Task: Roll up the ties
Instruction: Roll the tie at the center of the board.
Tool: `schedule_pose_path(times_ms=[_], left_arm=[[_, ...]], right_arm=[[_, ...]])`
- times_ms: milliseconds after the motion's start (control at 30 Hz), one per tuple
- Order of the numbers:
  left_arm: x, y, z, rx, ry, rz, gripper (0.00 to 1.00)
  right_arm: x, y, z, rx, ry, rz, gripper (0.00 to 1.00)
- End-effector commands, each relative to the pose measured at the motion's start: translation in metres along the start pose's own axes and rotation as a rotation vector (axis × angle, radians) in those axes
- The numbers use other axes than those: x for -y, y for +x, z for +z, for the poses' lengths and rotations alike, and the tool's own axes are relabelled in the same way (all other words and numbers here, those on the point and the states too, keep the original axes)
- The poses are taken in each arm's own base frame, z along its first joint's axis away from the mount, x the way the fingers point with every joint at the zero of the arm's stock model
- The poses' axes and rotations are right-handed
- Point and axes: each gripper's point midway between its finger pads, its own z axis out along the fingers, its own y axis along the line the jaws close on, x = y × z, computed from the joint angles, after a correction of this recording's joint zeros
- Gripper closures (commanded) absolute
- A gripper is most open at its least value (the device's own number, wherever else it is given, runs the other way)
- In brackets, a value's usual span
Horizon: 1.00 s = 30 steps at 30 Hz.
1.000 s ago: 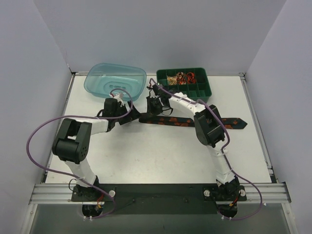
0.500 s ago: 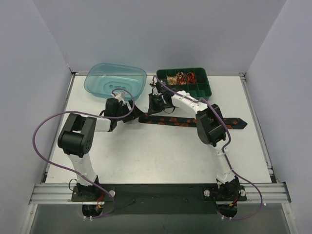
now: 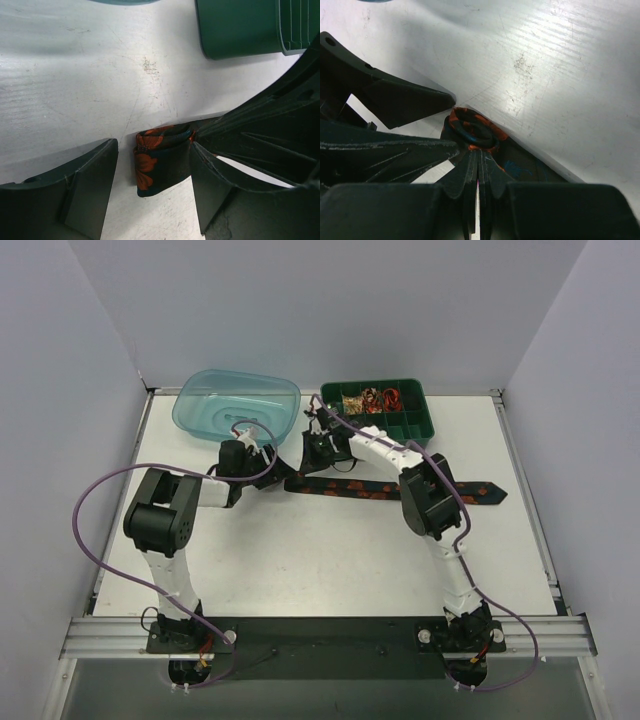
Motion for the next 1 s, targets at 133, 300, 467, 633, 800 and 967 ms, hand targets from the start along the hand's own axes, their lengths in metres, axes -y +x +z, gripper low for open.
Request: schedule_pose_path(times_ms=[133, 300, 467, 633, 800, 967], left_arm=[[-0.014, 0.015, 0.0, -0.05, -0.05, -0.014, 0.31], [-0.012, 0.02, -0.001, -0.052, -0.032, -0.023, 0.31], [-0.01, 0.03, 0.002, -0.071, -0.022, -0.04, 0.32], [-0.005, 0.038, 0.0, -0.075, -0.026, -0.081, 0.34], [-0.011, 0.05, -0.006, -0.072, -0.065, -0.143, 0.37], [-0.006, 0.049, 0.003, -0.03, -0.01, -0.191, 0.51]], right_arm=[[-0.001, 0.004, 0.019, -0.019, -0.003, 0.013, 1.0], [0.006, 0.01, 0.023, -0.032, 0.014, 0.025, 1.0], [0.006, 0.01, 0.018, -0.024, 0.022, 0.022, 1.0], [0.006, 0.01, 0.008, 0.001, 0.029, 0.019, 1.0], [0.002, 0.008, -0.001, 0.021, 0.026, 0.016, 1.0], [0.001, 0.016, -0.004, 0.021, 0.028, 0.015, 1.0]])
